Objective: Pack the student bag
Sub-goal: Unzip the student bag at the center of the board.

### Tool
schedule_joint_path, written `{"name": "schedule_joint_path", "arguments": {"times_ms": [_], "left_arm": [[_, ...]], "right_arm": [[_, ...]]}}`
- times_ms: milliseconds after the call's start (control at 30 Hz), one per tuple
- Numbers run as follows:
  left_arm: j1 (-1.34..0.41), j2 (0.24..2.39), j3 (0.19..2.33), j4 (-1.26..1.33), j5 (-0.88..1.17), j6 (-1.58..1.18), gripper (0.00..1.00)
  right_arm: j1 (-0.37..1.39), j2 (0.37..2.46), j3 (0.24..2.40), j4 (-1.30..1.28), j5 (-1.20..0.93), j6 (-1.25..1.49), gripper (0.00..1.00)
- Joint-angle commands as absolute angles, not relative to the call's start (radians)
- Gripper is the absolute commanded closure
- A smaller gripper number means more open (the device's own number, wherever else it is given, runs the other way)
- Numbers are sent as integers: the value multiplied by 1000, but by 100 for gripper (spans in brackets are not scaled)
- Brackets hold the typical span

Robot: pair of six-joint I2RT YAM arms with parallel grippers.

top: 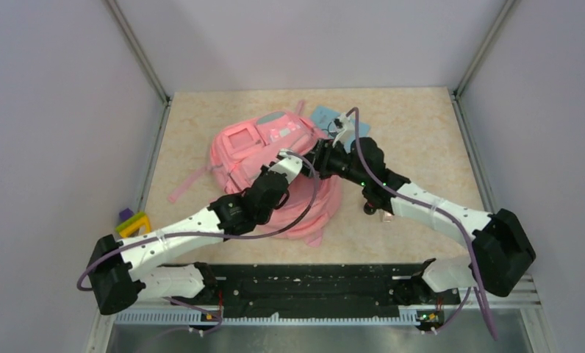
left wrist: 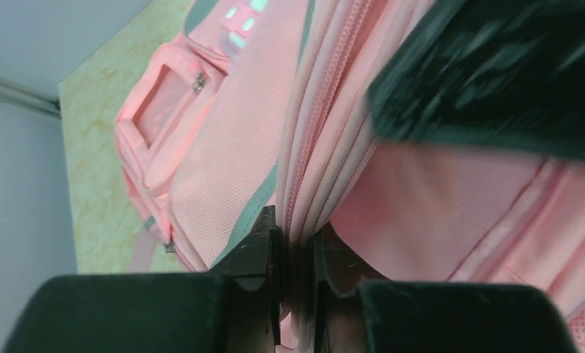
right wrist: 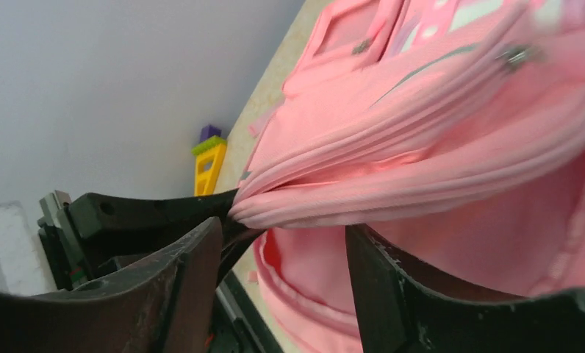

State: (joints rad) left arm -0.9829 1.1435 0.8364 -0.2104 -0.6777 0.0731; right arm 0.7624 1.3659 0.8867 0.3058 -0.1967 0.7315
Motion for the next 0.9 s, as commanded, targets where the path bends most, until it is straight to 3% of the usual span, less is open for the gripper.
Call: {"name": "schedule_joint_path", "arguments": {"times_ms": [0, 233, 433, 633, 867], "left_arm": [[-910, 1101, 955, -319, -865, 9, 100], [-755, 980, 1073, -529, -787, -39, 100], [-647, 915, 1084, -557, -840, 21, 100], [-557, 978, 1097, -546, -855, 54, 100], [-411, 1063, 1146, -559, -654, -11, 100]], "right_arm": [[638, 1272, 973, 234, -224, 592, 31], [380, 1355, 1067, -8, -206, 326, 19], [243, 1652, 1295, -197, -287, 108, 21], [206, 1939, 1525, -267, -322, -74, 22], [193, 2160, 1756, -299, -322, -195, 20]]}}
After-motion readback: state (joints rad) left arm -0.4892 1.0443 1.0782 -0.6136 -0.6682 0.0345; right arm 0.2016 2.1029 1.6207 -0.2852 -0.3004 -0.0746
